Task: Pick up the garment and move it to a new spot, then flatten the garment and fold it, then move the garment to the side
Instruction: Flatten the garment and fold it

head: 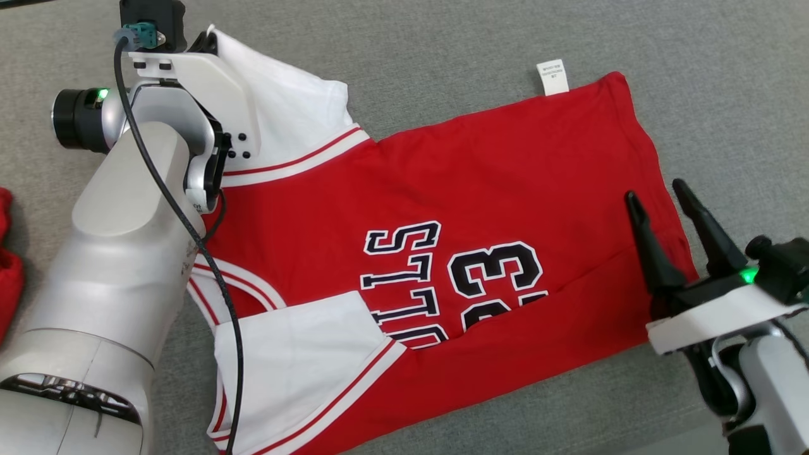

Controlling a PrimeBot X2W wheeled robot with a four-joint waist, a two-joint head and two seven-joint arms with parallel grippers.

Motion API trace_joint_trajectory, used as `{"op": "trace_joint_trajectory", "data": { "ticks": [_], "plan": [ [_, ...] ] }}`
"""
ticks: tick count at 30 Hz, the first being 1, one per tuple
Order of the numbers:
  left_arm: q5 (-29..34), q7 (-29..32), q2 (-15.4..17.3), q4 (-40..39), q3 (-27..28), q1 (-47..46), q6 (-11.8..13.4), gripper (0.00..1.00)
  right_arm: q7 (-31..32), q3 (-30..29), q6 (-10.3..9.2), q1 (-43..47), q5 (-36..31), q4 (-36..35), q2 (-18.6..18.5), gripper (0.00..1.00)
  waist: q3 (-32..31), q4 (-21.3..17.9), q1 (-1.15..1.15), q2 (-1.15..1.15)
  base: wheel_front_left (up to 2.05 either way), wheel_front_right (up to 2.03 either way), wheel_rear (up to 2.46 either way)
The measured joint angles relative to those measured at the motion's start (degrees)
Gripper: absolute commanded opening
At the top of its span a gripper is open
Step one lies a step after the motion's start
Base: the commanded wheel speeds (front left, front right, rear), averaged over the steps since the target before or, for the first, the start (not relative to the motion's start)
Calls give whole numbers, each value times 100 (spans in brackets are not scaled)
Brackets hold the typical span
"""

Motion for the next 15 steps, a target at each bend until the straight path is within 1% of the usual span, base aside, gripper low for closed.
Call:
{"op": "trace_joint_trajectory", "data": {
  "ticks": [5, 7, 10, 15],
  "plan": [
    [-140, -154, -8, -318, 53, 109, -108, 0, 66, -125, 0, -563, 170, 731, -153, 100, -68, 141, 0, 0, 0, 0, 0],
    [-159, -170, 25, -461, 58, 172, -133, 0, 357, -126, 1, -935, 225, 1051, -243, 100, -81, 187, 0, 0, 0, 0, 0],
    [-168, -140, 103, -717, 42, 275, -130, 0, 966, -135, 0, -1501, 314, 1550, -276, 100, -92, 243, 0, 0, 0, 0, 0],
    [-157, -2, 221, -1246, -20, 485, -34, 0, 1964, -86, 0, -2412, 170, 2346, -314, 100, -87, 322, 0, 0, 0, 0, 0]
  ]
}}
